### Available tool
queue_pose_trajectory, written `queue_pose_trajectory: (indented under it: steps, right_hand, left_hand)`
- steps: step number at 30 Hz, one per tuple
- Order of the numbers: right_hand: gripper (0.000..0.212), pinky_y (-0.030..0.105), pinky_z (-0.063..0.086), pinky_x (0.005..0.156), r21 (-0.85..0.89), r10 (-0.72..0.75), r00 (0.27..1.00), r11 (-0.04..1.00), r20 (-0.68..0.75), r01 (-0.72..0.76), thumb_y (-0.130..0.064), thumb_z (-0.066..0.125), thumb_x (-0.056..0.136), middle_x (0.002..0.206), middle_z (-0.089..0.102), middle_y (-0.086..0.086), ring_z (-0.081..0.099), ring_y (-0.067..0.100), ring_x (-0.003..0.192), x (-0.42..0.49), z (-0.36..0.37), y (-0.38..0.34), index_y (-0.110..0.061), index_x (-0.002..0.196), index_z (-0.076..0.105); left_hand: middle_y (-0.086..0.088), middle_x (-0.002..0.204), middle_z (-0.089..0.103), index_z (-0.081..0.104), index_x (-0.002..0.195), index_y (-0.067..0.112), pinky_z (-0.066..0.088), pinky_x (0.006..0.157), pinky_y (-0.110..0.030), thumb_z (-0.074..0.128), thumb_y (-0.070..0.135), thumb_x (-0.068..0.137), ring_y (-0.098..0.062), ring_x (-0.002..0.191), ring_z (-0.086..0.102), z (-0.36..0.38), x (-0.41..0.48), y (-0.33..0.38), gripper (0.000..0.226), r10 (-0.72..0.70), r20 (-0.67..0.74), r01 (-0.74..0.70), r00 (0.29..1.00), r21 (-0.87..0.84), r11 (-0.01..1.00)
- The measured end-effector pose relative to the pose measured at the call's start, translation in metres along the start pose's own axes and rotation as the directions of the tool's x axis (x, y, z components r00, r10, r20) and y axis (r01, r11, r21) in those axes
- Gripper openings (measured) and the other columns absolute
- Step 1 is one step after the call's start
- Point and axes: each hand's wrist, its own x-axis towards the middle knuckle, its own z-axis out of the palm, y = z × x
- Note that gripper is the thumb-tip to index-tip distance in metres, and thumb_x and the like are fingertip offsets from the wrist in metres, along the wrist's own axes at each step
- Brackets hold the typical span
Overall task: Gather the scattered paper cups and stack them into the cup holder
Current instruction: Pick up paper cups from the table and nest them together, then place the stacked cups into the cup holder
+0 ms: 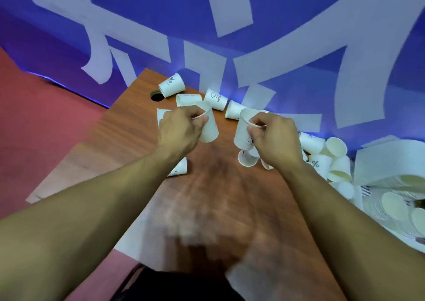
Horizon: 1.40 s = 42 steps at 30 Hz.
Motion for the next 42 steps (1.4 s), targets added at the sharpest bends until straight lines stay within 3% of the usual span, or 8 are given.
queue_pose_trajectory:
  steps: [4,9,12,19,27,34,42]
  right_hand:
    - [0.013,0.037,0.050,0.072,0.012,-0.003,0.997,1.000,-0.083,0.004,-0.026,0.060,0.085,0.089,0.069,-0.002,0.061,0.023,0.081,-0.034,-0.047,0.053,-0.023,0.094,0.070]
    - [0.013,0.037,0.048,0.072,-0.016,0.037,0.977,0.999,-0.211,-0.041,-0.025,0.062,0.087,0.093,0.069,-0.002,0.062,0.026,0.085,-0.082,-0.104,0.129,-0.021,0.097,0.070]
    - [0.012,0.039,0.050,0.071,-0.023,0.078,0.959,0.996,-0.271,-0.087,-0.026,0.062,0.086,0.091,0.068,-0.001,0.062,0.028,0.082,-0.109,-0.132,0.181,-0.021,0.094,0.069]
    - [0.011,0.039,0.050,0.065,-0.016,0.177,0.897,0.980,-0.405,-0.200,-0.024,0.064,0.085,0.083,0.068,0.003,0.063,0.028,0.076,-0.167,-0.175,0.283,-0.018,0.090,0.072]
    - [0.009,0.032,0.048,0.064,0.025,0.328,0.818,0.933,-0.472,-0.360,-0.025,0.069,0.086,0.084,0.070,0.000,0.063,0.028,0.074,-0.198,-0.186,0.353,-0.021,0.091,0.075]
    - [0.011,0.042,0.054,0.065,0.058,0.419,0.807,0.898,-0.415,-0.437,-0.026,0.068,0.087,0.083,0.069,0.003,0.064,0.032,0.083,-0.205,-0.172,0.392,-0.016,0.084,0.072]
    - [0.008,0.040,0.055,0.067,0.093,0.456,0.798,0.883,-0.393,-0.460,-0.027,0.069,0.087,0.086,0.070,-0.001,0.066,0.028,0.080,-0.208,-0.156,0.418,-0.022,0.091,0.074]
  left_hand:
    - [0.006,0.082,0.070,0.071,0.096,0.033,0.048,0.077,-0.037,0.056,0.041,0.091,-0.021,0.085,0.061,0.034,-0.027,0.072,0.018,0.150,0.009,-0.150,0.989,0.007,0.989]
    - [0.006,0.084,0.071,0.071,0.096,0.031,0.046,0.070,-0.035,0.058,0.041,0.091,-0.021,0.084,0.062,0.091,-0.067,0.158,0.018,0.333,0.069,-0.336,0.940,0.047,0.941]
    - [0.006,0.088,0.072,0.071,0.096,0.031,0.049,0.075,-0.038,0.058,0.041,0.090,-0.021,0.087,0.063,0.129,-0.090,0.203,0.018,0.406,0.105,-0.411,0.908,0.025,0.911]
    - [0.007,0.086,0.068,0.070,0.090,0.030,0.050,0.070,-0.039,0.055,0.046,0.087,-0.020,0.083,0.063,0.210,-0.137,0.280,0.023,0.555,0.168,-0.567,0.814,0.024,0.824]
    - [0.009,0.087,0.072,0.074,0.092,0.032,0.048,0.064,-0.034,0.059,0.047,0.088,-0.019,0.082,0.063,0.271,-0.156,0.321,0.022,0.641,0.203,-0.662,0.741,0.053,0.748]
    - [0.011,0.088,0.072,0.073,0.097,0.036,0.043,0.061,-0.030,0.057,0.050,0.090,-0.016,0.082,0.063,0.312,-0.158,0.325,0.023,0.647,0.279,-0.688,0.710,0.078,0.721]
    - [0.012,0.084,0.071,0.075,0.096,0.034,0.041,0.059,-0.026,0.061,0.045,0.090,-0.014,0.077,0.064,0.336,-0.160,0.324,0.018,0.662,0.311,-0.704,0.682,0.035,0.709]
